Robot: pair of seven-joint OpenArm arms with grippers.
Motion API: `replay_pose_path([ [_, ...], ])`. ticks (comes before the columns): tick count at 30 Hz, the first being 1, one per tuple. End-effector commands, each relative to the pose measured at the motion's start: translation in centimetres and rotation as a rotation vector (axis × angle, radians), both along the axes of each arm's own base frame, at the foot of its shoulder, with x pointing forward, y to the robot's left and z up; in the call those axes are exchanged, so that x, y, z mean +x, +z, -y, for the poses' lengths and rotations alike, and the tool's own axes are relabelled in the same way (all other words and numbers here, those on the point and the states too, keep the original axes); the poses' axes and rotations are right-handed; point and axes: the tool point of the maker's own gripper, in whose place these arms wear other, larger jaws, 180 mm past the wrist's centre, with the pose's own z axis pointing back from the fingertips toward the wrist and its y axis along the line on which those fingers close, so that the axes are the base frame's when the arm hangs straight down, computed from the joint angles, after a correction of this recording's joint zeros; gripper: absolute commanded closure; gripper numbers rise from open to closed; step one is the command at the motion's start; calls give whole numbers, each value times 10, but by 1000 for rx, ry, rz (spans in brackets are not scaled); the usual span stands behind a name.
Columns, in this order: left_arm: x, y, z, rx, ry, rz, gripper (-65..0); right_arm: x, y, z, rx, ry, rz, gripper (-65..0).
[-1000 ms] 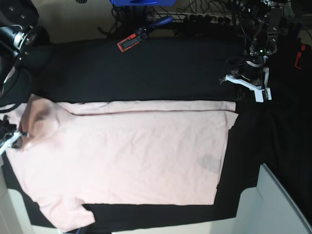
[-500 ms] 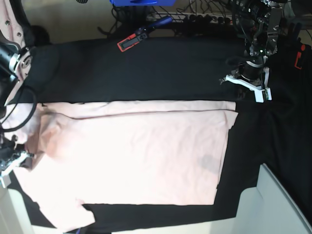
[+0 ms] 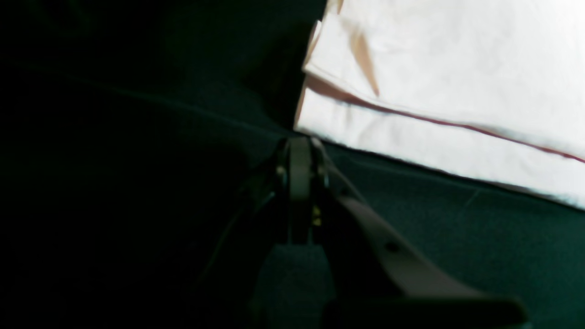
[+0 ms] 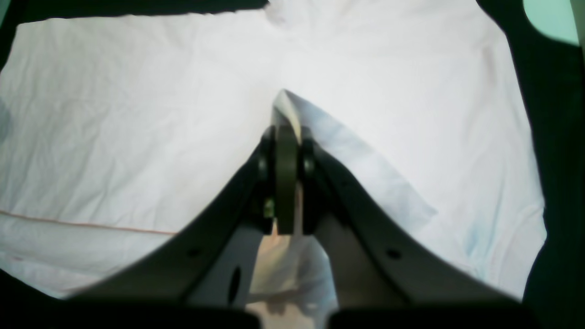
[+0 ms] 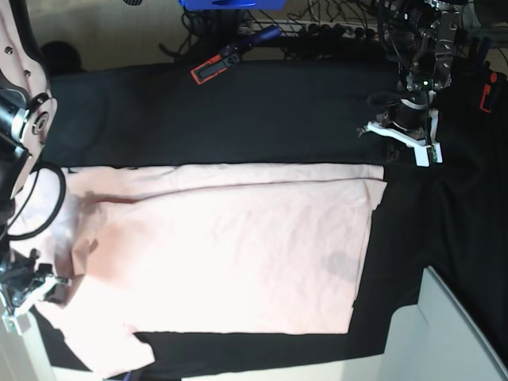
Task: Fold the T-shirt properly
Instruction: 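Grasp the sleeve with the right gripper and lift it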
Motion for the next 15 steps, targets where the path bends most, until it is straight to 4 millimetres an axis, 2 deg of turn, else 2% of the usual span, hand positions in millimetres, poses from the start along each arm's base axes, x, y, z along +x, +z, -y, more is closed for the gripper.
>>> replay_pose_path([
  [1,5,8,-4,12,-2,31,0,18,27,5,-1,-1,79,0],
  [7,3,7,-4,12,-2,26,0,29,21,-8,66,3,73,0],
  [15,2,6,-4,12,-2,25,0,45,25,-19,144,-8,101,0],
])
